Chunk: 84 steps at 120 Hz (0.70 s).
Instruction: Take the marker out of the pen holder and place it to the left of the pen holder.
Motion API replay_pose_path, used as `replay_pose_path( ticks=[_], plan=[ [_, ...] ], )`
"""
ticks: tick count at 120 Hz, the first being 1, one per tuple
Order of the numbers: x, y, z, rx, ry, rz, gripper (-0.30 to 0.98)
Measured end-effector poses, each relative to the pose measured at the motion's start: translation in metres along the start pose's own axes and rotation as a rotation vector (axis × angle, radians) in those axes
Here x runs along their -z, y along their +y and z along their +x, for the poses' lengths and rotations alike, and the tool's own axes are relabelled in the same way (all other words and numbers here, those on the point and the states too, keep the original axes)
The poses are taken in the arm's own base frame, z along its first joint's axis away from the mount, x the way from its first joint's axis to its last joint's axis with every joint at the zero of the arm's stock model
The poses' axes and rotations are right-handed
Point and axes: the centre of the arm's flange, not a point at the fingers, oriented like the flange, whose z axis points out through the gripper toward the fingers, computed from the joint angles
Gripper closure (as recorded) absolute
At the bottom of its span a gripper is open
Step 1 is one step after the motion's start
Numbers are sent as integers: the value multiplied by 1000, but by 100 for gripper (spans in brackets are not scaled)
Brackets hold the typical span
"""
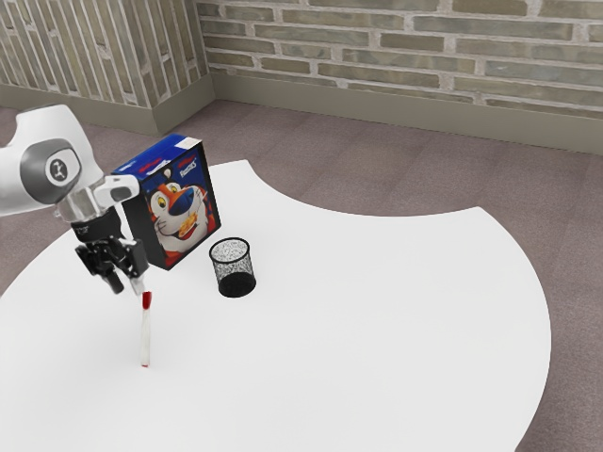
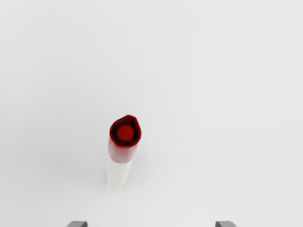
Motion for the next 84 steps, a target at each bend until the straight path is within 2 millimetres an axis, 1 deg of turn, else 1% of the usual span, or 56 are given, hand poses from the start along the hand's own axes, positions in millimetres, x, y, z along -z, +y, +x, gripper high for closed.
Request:
replay_pose_path(
  ticks=[8, 17, 31, 35, 38, 46, 49, 53, 60, 64, 66, 70, 73, 76, 80, 84],
  plan=[
    [0, -1, 1, 4, 7, 0, 31],
    [0, -1, 2, 6, 12, 1, 22],
    [-1, 0, 3, 8, 15, 3, 12],
    [3, 2, 7, 3, 21, 7, 11],
    [9, 10, 14, -12, 29, 15, 9],
    [22, 42, 30, -76, 44, 35, 7],
    [33, 56, 39, -107, 54, 53, 6],
    [54, 76, 57, -158, 74, 97, 5],
    [100, 121, 95, -248, 121, 167, 4],
    [120, 149, 108, -296, 140, 188, 3],
    [127, 164, 111, -322, 140, 194, 3],
    [129, 198, 114, -378, 125, 200, 3],
    [125, 223, 113, -418, 104, 203, 2],
    [119, 242, 111, -448, 81, 206, 2],
    [114, 255, 109, -469, 56, 210, 2],
    [112, 258, 108, -472, 36, 214, 2]
  ],
)
